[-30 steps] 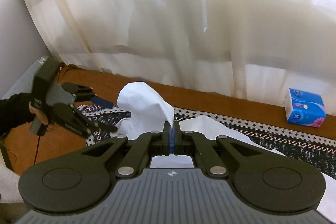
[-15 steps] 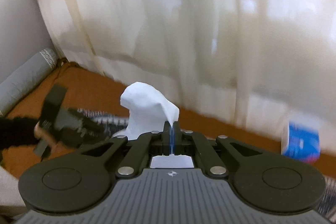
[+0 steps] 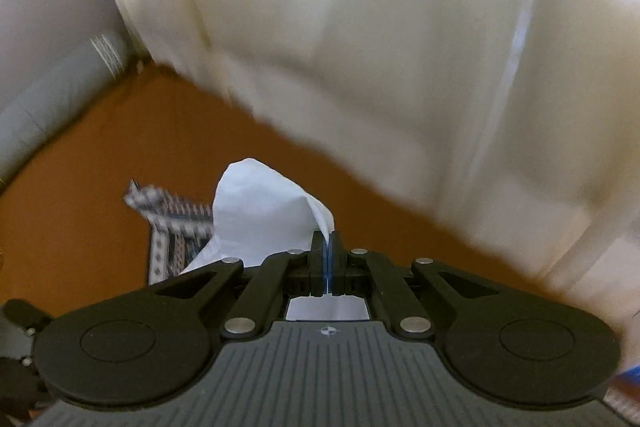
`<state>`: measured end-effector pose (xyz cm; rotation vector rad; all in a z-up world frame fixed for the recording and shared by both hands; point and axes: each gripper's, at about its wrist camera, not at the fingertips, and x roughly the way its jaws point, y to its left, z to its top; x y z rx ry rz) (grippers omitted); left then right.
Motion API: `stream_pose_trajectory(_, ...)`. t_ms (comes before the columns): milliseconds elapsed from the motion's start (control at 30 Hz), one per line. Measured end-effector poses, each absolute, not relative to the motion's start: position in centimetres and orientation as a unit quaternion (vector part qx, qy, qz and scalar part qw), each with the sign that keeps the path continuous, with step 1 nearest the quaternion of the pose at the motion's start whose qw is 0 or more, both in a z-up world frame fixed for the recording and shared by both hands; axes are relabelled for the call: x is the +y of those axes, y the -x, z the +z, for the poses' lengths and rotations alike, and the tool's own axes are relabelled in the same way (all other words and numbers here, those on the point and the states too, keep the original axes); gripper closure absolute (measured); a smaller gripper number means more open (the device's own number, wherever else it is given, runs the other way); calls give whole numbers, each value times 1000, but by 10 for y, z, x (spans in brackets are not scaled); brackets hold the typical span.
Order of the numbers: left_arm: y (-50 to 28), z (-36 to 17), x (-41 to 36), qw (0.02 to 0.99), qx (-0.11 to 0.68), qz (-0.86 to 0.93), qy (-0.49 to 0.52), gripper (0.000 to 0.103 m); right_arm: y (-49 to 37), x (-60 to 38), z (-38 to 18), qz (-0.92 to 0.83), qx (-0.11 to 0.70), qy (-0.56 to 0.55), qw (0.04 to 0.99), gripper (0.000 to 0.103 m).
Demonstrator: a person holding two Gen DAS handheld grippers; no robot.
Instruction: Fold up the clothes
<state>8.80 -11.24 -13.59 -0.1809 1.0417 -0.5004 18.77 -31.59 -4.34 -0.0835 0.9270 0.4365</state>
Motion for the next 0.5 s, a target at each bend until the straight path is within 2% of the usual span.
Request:
stream_pose_trajectory(33, -90, -133, -108, 836, 490, -233, 87, 88, -191, -311, -61, 207, 461, 33, 862, 98)
stream_pose_trajectory(67, -93, -129, -103, 839, 485, -232, 84, 73, -192, -308, -75, 206, 472, 29, 857, 97)
stream_pose_trajectory(100, -102, -127, -102, 842, 480, -235, 73, 73, -191, -305, -88, 205, 481, 26, 852, 95)
stream_pose_trajectory(133, -111, -125, -101, 845, 475, -238, 62, 72, -189, -303, -93, 204, 484, 28, 851, 86)
stream_pose_trajectory(167, -120, -123, -101, 848, 469, -240, 52, 67, -186, -303, -95, 203, 484, 32, 851, 80)
stream_pose_trajectory(200, -130, -120, -100, 851, 464, -243, 41, 57, -183, -302, -97, 202, 484, 36, 851, 72)
stream_pose_trajectory(233, -139, -118, -99, 854, 458, -246, 30, 51, -180, -303, -94, 199, 478, 38, 855, 65)
stream_pose_trajectory(267, -148, -116, -98, 856, 452, -248, 19, 47, -175, -306, -88, 194, 467, 33, 862, 62)
stream_pose_trajectory(333, -167, -112, -97, 861, 441, -253, -2, 44, -165, -317, -74, 183, 451, 12, 874, 46)
stream_pose_trajectory(500, -223, -128, -131, 844, 438, -298, -78, 39, -125, -329, -64, 180, 454, -25, 872, 43)
